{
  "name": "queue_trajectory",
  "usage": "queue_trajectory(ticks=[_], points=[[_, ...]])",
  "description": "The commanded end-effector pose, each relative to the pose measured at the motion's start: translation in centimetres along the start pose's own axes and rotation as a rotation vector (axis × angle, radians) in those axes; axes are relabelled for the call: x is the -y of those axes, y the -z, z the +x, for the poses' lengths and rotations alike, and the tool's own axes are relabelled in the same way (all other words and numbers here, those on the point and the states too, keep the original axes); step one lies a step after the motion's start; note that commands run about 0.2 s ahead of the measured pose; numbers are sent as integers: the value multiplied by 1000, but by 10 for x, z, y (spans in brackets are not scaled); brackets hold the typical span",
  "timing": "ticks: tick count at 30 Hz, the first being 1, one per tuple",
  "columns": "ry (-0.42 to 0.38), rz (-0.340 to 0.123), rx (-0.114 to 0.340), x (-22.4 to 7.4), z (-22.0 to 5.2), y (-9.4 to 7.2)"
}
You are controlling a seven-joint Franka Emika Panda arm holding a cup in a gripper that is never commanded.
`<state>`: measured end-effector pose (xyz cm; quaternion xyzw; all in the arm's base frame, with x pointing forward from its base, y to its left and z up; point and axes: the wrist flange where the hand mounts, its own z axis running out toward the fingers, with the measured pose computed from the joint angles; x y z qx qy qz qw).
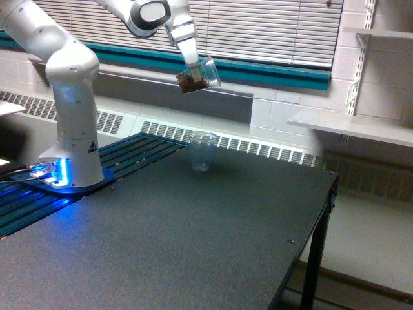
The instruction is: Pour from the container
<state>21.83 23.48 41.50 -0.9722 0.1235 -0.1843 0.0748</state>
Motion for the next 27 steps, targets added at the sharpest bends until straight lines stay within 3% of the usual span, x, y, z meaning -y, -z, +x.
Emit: queue_trajectory(ticks=[1,13,27], points=[[-78,-18,34,-1,-12,-10],[-176,-22,83,4,-20,-23],[-262,-30,171,13,-39,-36]])
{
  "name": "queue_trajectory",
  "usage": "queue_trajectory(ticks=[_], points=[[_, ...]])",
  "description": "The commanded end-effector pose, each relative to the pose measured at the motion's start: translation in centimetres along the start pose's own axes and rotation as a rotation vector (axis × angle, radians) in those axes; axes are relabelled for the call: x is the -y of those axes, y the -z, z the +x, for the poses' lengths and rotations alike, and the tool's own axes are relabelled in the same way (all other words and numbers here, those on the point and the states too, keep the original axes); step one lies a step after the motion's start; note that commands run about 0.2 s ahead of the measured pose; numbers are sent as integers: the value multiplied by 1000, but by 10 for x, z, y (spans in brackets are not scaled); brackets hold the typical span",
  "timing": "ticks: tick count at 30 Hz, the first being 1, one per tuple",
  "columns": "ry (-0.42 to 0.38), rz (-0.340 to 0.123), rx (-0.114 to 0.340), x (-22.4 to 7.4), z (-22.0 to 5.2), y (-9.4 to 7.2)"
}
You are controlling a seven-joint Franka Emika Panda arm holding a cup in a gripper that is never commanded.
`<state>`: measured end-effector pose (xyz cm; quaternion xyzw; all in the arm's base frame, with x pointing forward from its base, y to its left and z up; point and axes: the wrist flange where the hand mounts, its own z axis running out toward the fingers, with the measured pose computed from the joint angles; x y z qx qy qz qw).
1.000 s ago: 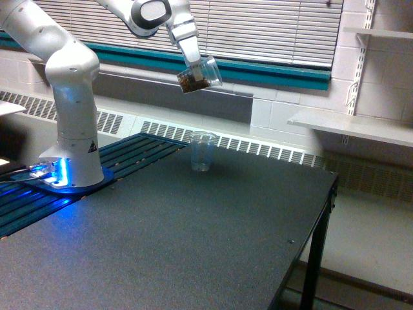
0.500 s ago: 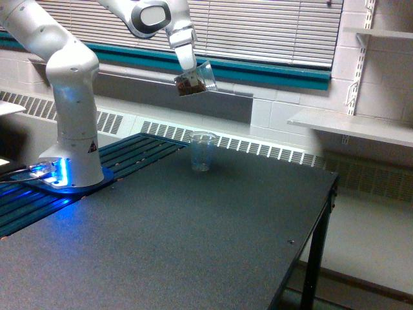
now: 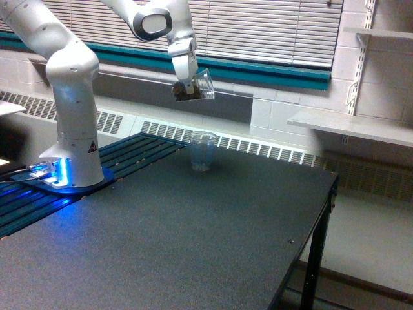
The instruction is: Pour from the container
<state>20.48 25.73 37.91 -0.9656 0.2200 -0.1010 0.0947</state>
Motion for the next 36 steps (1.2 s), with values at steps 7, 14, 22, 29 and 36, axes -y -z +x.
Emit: queue_trajectory(ticks=[7,14,22,29,36], points=[[-111,-14,54,2,-17,-12],[-175,-28,100,-2,-22,-25],[-217,-34,139,-6,-24,-36],[-224,-40,179,-9,-24,-45],[-222,-46,222,-9,-24,-50]])
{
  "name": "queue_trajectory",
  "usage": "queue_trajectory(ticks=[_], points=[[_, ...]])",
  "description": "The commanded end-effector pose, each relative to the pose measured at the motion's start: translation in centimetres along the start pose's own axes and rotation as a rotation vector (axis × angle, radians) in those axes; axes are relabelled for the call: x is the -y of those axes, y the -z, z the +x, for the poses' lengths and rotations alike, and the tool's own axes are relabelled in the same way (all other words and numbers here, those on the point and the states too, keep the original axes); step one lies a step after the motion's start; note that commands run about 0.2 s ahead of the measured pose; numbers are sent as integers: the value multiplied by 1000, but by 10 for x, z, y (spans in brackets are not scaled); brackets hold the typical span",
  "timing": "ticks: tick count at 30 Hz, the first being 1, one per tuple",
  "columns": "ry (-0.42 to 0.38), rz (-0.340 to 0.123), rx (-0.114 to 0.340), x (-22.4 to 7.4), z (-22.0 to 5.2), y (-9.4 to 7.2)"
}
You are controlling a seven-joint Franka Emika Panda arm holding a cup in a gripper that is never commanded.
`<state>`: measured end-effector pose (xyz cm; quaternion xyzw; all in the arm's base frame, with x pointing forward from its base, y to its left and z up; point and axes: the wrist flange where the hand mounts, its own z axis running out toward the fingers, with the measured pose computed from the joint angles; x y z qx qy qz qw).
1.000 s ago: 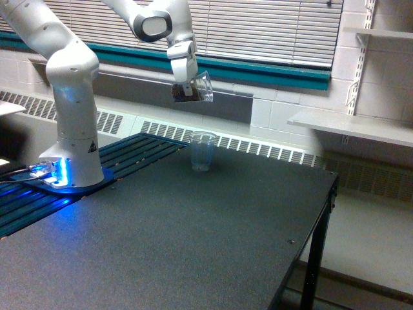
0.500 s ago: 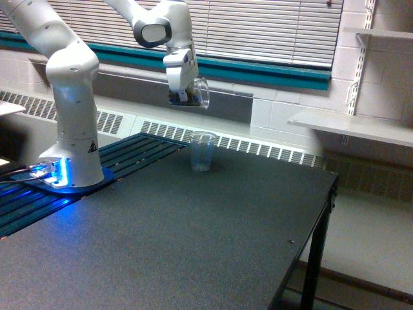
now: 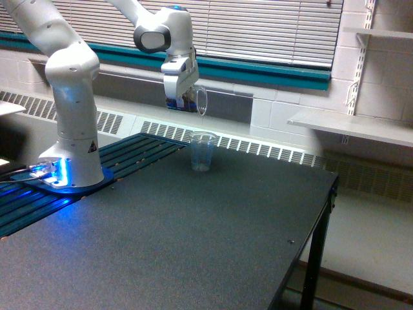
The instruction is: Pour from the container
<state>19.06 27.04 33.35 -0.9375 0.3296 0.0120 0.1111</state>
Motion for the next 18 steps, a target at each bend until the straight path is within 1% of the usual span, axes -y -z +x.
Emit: queue_trajectory(ticks=[1,6,18], points=[[29,-17,28,-4,4,-8],[30,-17,63,-2,4,-11],[14,-39,132,-3,9,-22]])
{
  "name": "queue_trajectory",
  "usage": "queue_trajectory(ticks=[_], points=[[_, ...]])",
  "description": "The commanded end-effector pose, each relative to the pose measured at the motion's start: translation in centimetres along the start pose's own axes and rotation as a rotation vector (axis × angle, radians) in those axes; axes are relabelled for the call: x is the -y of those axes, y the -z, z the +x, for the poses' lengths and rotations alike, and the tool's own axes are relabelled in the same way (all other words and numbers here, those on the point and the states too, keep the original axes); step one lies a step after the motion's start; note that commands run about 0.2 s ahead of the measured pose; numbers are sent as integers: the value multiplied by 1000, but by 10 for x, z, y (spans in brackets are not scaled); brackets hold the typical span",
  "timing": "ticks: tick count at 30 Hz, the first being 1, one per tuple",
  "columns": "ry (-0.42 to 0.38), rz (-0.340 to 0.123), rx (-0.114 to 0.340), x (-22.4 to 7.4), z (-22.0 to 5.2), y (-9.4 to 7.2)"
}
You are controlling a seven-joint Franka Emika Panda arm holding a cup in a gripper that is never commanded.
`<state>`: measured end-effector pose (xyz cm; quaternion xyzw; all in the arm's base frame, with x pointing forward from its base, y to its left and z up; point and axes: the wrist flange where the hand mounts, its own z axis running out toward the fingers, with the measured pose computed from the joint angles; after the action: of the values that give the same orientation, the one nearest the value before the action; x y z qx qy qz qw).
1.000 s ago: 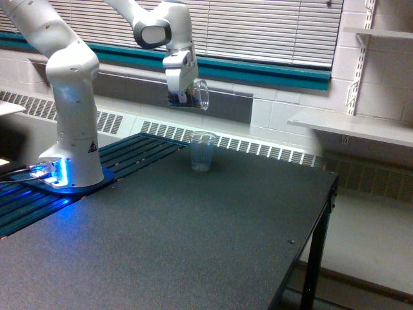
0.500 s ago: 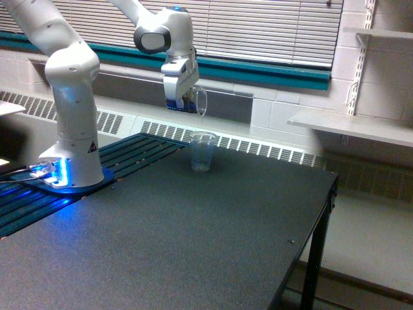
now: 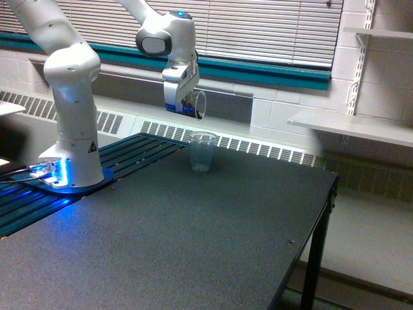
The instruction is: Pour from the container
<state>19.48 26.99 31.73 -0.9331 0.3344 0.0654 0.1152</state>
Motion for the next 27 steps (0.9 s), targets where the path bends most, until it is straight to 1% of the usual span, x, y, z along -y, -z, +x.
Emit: queue_trajectory(ticks=[1,15,27], points=[[34,-18,34,-2,5,-6],[29,-44,97,0,8,-15],[43,-60,130,3,9,-19]])
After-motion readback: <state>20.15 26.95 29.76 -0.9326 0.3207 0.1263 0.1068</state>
